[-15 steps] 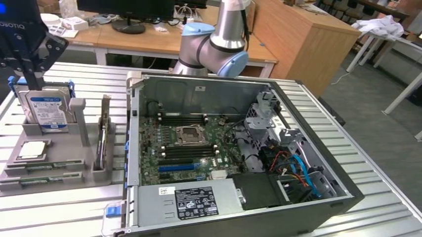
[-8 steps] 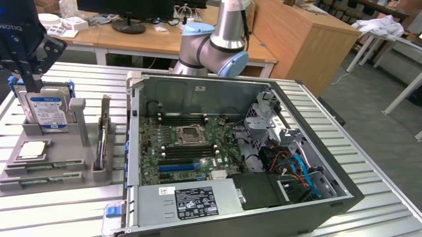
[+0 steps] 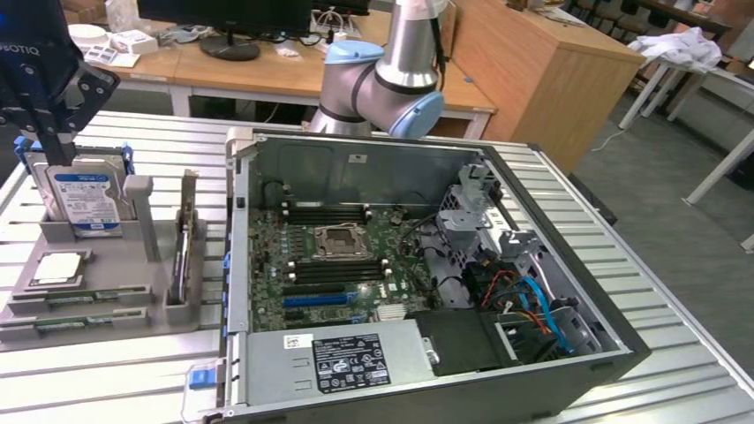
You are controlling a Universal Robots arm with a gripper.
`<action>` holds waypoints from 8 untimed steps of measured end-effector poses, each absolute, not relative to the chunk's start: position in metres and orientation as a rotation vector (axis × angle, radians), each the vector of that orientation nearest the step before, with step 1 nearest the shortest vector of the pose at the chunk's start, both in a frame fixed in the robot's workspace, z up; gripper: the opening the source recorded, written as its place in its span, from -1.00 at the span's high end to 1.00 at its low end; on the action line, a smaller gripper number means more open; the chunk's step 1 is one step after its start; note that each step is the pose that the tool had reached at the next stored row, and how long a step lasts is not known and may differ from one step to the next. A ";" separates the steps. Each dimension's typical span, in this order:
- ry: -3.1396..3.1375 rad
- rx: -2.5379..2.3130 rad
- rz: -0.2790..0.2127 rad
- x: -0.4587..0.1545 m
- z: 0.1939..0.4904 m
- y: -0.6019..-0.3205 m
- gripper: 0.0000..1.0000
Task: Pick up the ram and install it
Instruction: 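Pick up the ram and move it above insertion slot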
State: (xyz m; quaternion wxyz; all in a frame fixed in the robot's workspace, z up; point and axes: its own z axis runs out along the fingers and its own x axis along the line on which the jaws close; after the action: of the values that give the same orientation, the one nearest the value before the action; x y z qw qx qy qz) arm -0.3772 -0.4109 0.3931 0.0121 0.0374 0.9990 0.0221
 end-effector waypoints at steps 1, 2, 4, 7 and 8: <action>3.114 0.117 0.069 -0.377 0.393 -0.411 0.79; 3.114 0.117 0.069 -0.377 0.393 -0.411 0.79; 3.114 0.114 0.069 -0.377 0.393 -0.411 0.79; 3.116 0.090 0.070 -0.377 0.393 -0.411 0.79; 3.116 0.074 0.070 -0.377 0.393 -0.411 0.79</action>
State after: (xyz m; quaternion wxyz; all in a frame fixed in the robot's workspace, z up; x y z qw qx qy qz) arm -0.3772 -0.4109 0.3931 0.0118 0.0239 0.9994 0.0225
